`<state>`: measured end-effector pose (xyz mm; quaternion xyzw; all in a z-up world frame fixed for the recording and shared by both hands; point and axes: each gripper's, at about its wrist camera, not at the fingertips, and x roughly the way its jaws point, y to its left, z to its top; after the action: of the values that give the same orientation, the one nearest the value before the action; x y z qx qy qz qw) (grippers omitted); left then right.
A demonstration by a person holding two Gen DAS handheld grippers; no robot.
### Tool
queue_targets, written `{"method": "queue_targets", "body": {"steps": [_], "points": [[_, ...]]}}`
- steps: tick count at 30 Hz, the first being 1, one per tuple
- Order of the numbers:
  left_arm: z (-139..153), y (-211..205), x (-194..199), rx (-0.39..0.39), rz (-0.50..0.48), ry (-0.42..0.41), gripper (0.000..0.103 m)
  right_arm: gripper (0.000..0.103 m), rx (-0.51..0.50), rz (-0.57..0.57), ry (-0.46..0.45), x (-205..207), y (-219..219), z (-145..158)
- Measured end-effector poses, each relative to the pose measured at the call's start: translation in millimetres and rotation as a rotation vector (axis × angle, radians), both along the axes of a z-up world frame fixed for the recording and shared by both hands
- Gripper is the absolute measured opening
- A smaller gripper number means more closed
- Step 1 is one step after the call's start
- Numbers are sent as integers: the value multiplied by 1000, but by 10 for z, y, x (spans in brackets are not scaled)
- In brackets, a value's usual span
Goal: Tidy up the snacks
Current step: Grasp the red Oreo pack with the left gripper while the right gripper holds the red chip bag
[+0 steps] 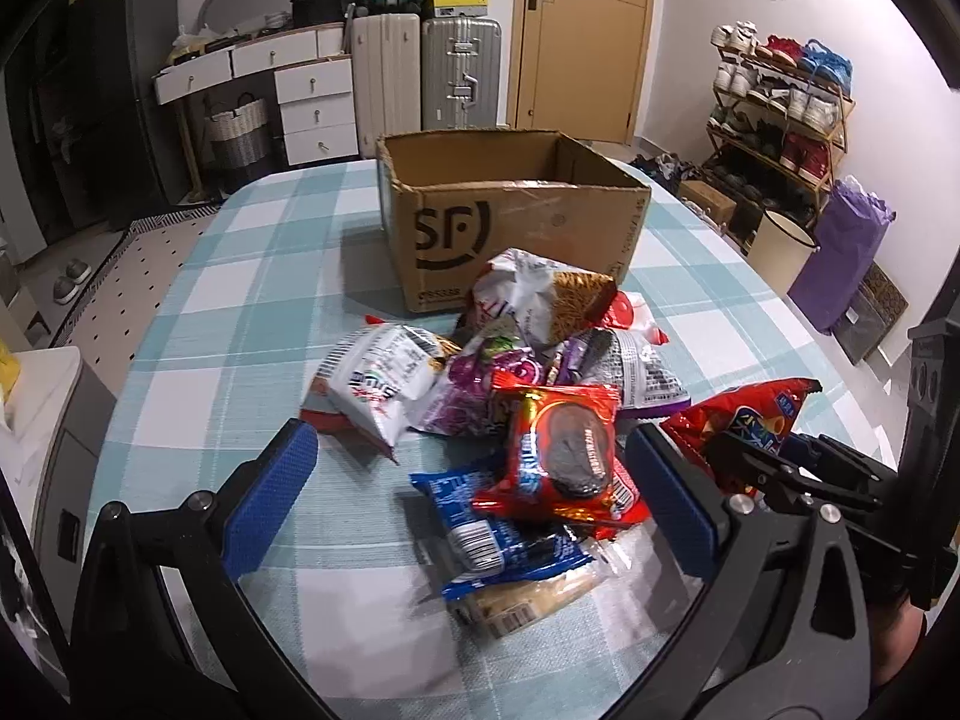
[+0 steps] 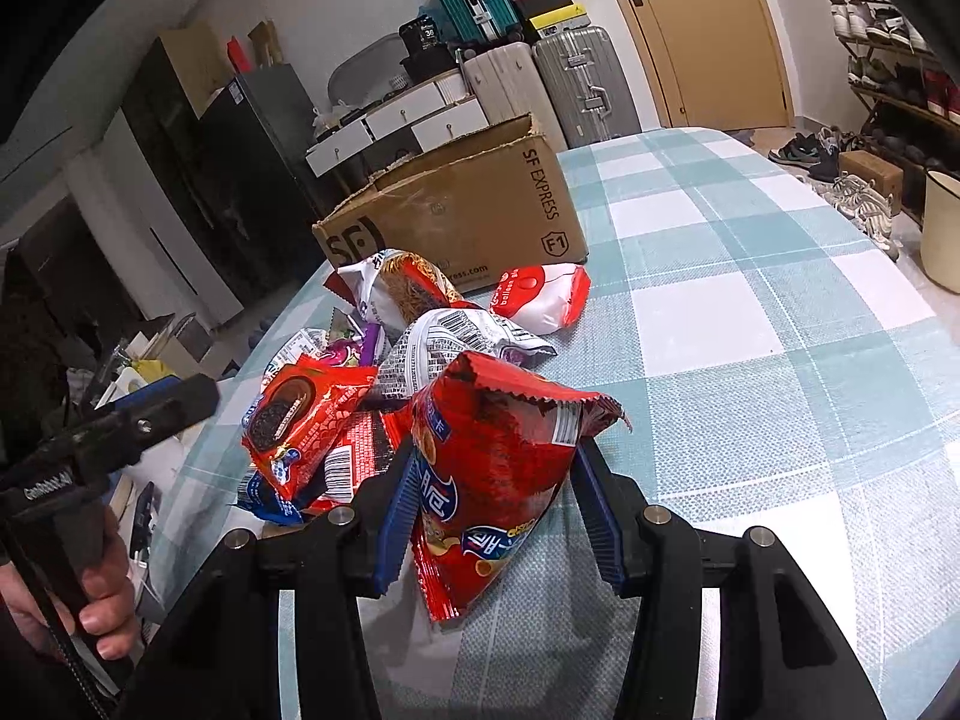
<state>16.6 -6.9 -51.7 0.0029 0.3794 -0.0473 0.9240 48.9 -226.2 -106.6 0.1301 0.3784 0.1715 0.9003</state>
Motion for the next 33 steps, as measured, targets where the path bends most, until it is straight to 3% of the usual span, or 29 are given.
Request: {"method": "queue_targets", "body": {"steps": [18,31,33], "points": [[-309,-317,306,86,-32,56,102,50,23,-5,11,-7,-80,-72],[-451,-280,391,80,-32,88,102,50,32,-9,16,3,-103,-115],[-461,-274,400,79,-41,89,98,50,32,-9,17,4,-103,-117]]}}
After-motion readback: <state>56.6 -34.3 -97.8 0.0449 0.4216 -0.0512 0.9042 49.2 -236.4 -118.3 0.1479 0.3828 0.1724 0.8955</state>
